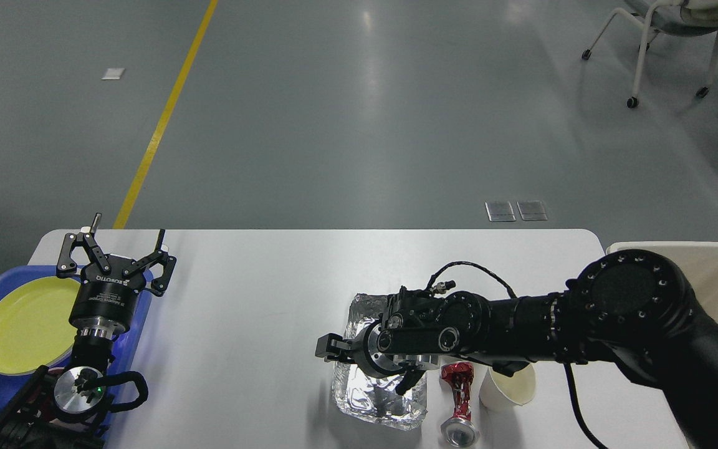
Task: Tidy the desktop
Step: 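Lower the right gripper and grasp the flat foil tray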
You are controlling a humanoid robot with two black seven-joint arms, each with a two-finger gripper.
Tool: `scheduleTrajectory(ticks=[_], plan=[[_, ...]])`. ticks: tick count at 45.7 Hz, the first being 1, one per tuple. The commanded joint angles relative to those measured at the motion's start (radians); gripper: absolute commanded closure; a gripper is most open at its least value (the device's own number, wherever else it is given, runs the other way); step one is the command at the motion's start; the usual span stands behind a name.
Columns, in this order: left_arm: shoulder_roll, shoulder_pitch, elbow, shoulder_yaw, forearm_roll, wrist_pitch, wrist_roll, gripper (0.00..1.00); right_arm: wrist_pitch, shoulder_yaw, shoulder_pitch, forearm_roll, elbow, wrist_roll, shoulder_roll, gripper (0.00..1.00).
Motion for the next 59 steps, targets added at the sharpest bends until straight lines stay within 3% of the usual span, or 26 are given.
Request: scheduleTrajectory(ticks=[1, 26, 30, 32, 34, 42, 46, 59], plan=[[0.001, 0.0, 0.0, 0.0, 0.0, -0.001, 0.0, 0.04, -0.008, 0.08, -0.03, -0.039, 0.005, 0.002, -0.002, 0.02], [-0.001, 0.0, 0.0, 0.0, 0.0, -0.001, 0.0, 0.04, -0.043, 0.093, -0.11, -0.184, 0.01, 0.003, -0.005, 0.04], [0.001, 0.0, 0.0, 0.0, 0.0, -0.001, 0.0, 0.04, -0.054, 0.091, -0.113, -0.191, 0.025, 0.003, -0.005, 0.2], [-0.001, 0.0, 0.0, 0.0, 0.0, -0.001, 0.0, 0.04, -0.056, 0.091, -0.113, -0.204, 0.033, 0.003, -0.005, 0.44], [-0.001, 0.0, 0.0, 0.0, 0.0, -0.001, 0.0, 0.04, -0.056, 0.091, -0.115, -0.224, 0.036, 0.003, -0.005, 0.6], [-0.001, 0.0, 0.0, 0.0, 0.0, 0.001, 0.0, 0.04, -0.056, 0.091, -0.119, -0.241, 0.036, 0.003, -0.003, 0.77], [-0.001, 0.0, 0.0, 0.0, 0.0, -0.001, 0.0, 0.04, -0.054, 0.091, -0.122, -0.241, 0.036, 0.003, -0.003, 0.98], [-0.001, 0.0, 0.0, 0.0, 0.0, 0.001, 0.0, 0.04, -0.077, 0.09, -0.135, -0.229, 0.037, -0.003, 0.0, 1.0]])
